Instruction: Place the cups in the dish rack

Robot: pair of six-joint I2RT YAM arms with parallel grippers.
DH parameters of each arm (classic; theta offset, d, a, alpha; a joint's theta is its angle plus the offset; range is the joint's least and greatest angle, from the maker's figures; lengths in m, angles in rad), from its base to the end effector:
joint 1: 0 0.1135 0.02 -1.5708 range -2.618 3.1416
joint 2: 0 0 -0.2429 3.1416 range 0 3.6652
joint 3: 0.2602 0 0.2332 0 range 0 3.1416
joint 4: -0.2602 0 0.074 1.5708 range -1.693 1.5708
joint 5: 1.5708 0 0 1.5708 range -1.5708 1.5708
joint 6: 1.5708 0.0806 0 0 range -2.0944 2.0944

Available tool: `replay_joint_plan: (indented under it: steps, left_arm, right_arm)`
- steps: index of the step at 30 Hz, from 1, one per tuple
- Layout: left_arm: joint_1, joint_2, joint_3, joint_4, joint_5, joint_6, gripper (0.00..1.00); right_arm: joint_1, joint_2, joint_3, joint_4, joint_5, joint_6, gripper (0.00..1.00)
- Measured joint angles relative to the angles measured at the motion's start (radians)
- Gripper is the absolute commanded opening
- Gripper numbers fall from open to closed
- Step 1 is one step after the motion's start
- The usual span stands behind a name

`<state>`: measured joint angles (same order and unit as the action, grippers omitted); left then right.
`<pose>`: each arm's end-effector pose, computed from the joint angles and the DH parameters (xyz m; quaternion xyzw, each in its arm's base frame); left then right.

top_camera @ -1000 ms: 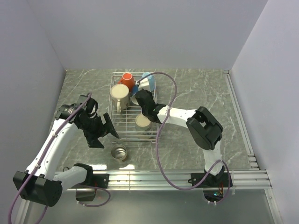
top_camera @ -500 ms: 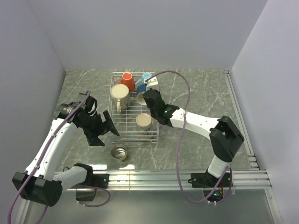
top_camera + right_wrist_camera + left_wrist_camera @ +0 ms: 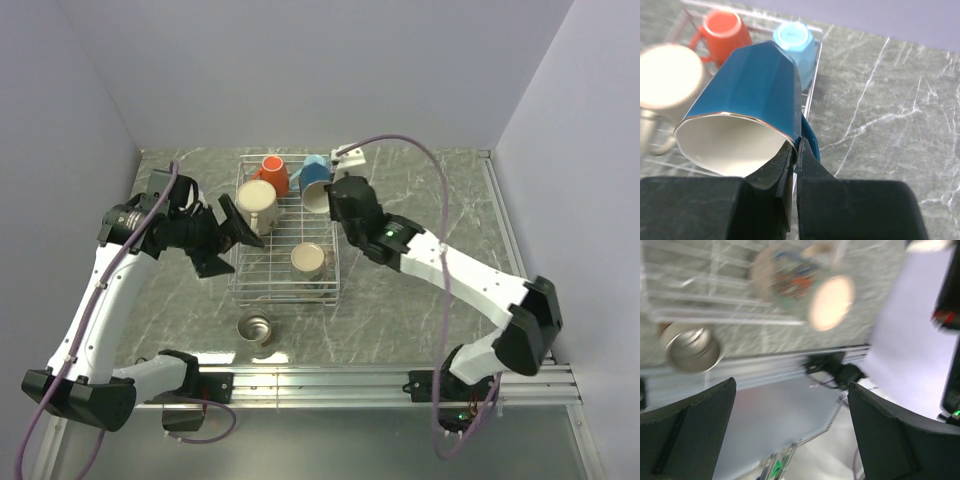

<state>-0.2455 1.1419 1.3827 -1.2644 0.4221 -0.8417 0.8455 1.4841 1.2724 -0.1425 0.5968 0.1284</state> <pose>0.1863 -0.0807 0.3204 -0.2224 0.9165 -0.3093 0.1218 0.2752 0.2422 0.3180 -0.1179 0.7934 0.0424 0.5956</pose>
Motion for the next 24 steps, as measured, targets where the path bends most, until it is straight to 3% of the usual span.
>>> replay_joint_plan:
  steps: [12, 18, 24]
  left_arm:
    - [0.023, 0.140, 0.036, 0.466, 0.180, -0.237, 0.99]
    - [0.023, 0.280, 0.176, 0.584, 0.220, -0.293, 0.99]
    - [-0.009, 0.312, 0.233, 0.641, 0.238, -0.325, 0.99]
  right_arm:
    - [0.065, -0.265, 0.095, -0.190, -0.083, 0.089, 0.00]
    - [0.130, -0.266, 0.096, -0.270, -0.102, 0.130, 0.00]
    - [0.155, -0.251, 0.096, -0.301, -0.106, 0.145, 0.00]
